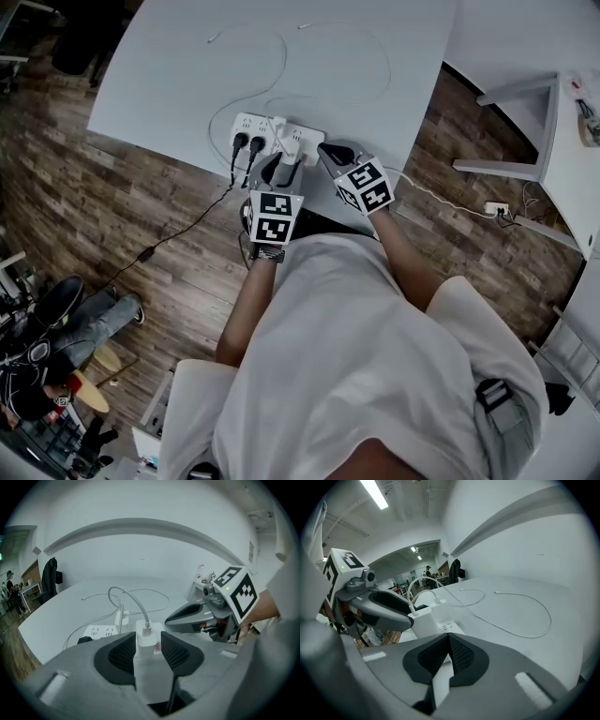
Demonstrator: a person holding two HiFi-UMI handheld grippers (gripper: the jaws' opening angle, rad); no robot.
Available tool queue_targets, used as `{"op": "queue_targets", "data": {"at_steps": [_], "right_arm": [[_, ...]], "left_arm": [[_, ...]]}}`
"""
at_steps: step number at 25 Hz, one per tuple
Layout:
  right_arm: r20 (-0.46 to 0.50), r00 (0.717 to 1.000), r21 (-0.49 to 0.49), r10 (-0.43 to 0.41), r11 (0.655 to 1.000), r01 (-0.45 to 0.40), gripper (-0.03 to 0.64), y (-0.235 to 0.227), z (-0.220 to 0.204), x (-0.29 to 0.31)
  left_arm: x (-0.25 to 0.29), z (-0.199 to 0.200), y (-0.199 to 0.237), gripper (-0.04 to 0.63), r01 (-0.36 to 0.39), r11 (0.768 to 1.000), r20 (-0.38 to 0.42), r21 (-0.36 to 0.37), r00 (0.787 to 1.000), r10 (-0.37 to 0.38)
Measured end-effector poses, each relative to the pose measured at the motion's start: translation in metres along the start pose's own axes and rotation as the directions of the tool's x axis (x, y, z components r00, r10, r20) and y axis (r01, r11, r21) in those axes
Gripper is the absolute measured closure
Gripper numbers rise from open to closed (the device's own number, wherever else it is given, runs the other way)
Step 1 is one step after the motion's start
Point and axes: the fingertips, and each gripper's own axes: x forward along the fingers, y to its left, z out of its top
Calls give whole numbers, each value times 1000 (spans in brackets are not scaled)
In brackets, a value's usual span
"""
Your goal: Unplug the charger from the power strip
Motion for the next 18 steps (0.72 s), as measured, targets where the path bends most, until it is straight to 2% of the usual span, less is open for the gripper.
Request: {"op": "queue_targets", "data": {"at_steps": [7,18], "right_arm": [[-66,998,-32,19,999,-22,615,-6,-16,16],[-50,999,-32,15,999,-16,614,-6,-17,17]], "left_arm": [[13,-3,7,434,-11,1000,-23,-21,1000,10],[35,-10,8,434,-14,1000,-53,6,999,14]]}}
